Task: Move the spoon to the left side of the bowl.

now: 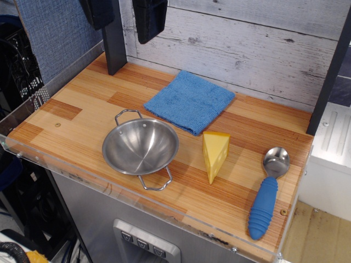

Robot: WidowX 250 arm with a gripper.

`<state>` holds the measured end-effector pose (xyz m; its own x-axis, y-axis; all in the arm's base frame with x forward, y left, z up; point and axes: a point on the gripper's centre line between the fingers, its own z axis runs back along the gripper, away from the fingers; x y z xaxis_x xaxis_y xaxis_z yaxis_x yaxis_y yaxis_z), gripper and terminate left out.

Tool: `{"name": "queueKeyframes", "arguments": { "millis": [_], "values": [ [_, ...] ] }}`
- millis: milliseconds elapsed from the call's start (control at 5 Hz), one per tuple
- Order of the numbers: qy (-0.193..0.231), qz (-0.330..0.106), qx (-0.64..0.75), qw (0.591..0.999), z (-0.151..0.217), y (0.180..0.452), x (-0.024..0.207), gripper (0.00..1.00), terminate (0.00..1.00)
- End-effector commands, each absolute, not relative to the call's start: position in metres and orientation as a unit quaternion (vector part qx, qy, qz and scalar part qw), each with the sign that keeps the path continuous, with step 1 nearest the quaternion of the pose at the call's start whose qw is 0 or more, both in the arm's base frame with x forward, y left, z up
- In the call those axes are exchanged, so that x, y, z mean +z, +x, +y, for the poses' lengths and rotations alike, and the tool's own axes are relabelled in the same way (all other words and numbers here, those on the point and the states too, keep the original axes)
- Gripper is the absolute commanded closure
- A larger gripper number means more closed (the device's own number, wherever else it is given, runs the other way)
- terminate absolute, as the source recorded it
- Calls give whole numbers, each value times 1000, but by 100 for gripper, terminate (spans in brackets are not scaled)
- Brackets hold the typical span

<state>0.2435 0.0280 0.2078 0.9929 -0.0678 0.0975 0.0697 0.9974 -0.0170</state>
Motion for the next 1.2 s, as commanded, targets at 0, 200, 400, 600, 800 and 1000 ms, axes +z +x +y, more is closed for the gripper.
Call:
{"name": "queueKeyframes", "arguments": {
  "millis": [0,200,400,600,800,1000],
  "values": [
    [-10,-48,-34,998,28,244,208,0,0],
    [5,-49,-48,998,4,242,204,0,0],
    [10,-38,-62,997,-23,239,198,0,0],
    [17,-24,-89,996,-60,238,183,0,0],
    [26,-13,-93,995,-90,236,157,0,0],
    [-7,-23,-83,996,-118,234,123,0,0]
  ]
}}
